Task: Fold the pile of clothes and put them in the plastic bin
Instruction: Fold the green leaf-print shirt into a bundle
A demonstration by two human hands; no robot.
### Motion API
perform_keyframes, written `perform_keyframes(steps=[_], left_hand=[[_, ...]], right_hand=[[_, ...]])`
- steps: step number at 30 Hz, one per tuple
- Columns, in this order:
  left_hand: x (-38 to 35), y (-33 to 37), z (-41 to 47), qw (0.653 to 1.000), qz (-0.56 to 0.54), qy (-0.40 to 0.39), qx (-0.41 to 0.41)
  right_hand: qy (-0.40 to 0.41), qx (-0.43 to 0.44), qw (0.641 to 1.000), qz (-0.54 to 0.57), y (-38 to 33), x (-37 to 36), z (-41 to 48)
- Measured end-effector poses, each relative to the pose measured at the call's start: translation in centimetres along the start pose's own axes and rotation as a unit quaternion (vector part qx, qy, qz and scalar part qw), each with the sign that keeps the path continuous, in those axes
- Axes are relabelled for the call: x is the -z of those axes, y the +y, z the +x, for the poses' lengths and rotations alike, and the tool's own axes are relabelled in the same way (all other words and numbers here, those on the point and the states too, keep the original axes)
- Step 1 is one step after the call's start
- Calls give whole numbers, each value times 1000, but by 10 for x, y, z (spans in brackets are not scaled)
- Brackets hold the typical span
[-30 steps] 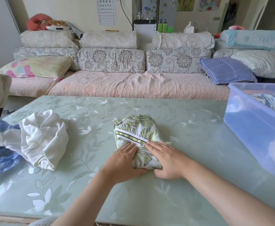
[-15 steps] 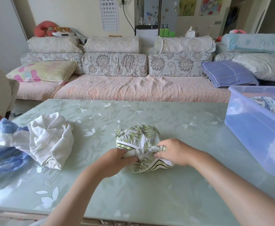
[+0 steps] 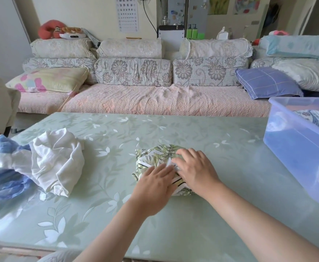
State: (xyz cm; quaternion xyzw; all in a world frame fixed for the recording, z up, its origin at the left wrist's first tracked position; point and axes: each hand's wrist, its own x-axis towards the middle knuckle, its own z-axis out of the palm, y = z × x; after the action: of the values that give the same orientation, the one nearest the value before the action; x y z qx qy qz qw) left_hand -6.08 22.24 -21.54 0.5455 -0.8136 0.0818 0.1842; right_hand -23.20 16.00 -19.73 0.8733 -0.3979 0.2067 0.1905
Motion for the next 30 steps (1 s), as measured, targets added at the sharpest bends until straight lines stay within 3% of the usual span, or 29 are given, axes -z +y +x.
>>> perform_keyframes(steps=[3, 6, 10, 12, 17, 25, 30], left_hand=[[-10, -4, -4, 995, 14, -90, 32], [-10, -8, -2, 995, -9, -91, 39], [-10, -18, -4, 993, -57, -91, 44], [-7, -26, -7, 991, -70, -110, 37], [1, -41, -19, 983, -95, -136, 76], [22, -32, -26, 982, -90, -112, 124], [47, -27, -27, 952, -195, -126, 201]], right_hand=[[-4, 6, 1000, -29, 1, -1, -1], [-7, 44, 998, -39, -4, 2, -3], [-200, 23, 977, 71, -15, 2, -21], [-237, 24, 967, 89, -12, 6, -29], [-245, 4, 965, 97, -3, 9, -28], [-249, -37, 953, 169, 5, 30, -16], [-235, -119, 929, 261, 20, 50, -12]])
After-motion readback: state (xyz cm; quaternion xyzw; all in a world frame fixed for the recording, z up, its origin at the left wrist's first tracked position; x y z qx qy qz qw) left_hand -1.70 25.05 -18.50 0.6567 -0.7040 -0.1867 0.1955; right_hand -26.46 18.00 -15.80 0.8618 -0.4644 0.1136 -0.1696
